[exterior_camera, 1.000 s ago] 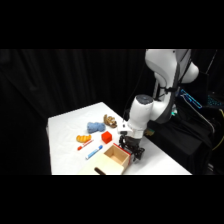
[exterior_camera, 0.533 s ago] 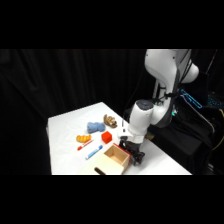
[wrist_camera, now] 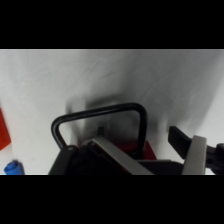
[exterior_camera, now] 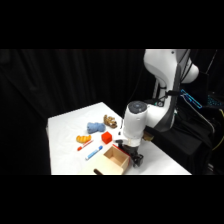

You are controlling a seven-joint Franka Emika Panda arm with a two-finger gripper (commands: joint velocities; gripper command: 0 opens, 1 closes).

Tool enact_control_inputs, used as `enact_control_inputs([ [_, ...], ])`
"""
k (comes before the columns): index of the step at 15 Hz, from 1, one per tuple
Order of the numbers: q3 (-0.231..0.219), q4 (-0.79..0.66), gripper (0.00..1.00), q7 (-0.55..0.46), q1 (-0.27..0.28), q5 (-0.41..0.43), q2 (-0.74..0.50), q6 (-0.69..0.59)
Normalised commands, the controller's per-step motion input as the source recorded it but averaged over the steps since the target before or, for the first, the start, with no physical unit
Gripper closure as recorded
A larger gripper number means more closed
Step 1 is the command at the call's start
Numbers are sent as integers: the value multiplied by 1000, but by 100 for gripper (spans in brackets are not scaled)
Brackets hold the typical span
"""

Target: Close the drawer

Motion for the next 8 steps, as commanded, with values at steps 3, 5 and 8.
enact_control_inputs([
  [3, 102, 415, 0, -265, -140, 158, 107, -285],
  [5, 67, 399, 0, -226, -110, 132, 142, -213],
  [8, 105, 416, 0, -246, -126, 167, 195, -198],
])
